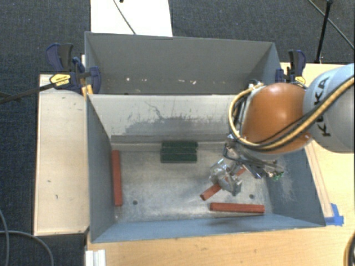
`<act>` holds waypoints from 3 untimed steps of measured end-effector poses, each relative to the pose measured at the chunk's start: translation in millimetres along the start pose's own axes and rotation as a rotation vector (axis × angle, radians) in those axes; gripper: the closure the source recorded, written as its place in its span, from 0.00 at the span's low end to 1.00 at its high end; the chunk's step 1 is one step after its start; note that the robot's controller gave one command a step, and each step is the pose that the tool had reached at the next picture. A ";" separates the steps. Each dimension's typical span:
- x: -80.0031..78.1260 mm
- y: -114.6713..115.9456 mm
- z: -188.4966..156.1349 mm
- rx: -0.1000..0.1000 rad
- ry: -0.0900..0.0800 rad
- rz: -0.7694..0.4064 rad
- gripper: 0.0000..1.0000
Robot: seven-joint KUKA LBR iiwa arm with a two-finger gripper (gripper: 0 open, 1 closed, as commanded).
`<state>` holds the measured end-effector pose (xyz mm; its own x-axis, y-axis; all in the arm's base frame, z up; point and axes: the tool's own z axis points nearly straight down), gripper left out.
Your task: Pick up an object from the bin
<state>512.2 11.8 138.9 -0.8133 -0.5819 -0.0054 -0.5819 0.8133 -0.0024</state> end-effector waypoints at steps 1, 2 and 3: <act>-1.1 -0.2 -7.5 0.000 0.000 0.003 1.00; -2.0 -0.6 -9.7 0.000 -0.001 0.005 1.00; -3.8 -1.9 -52.6 0.001 -0.002 0.010 1.00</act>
Offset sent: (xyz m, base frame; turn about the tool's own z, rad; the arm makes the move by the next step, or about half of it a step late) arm -0.0001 0.0001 0.0068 0.0000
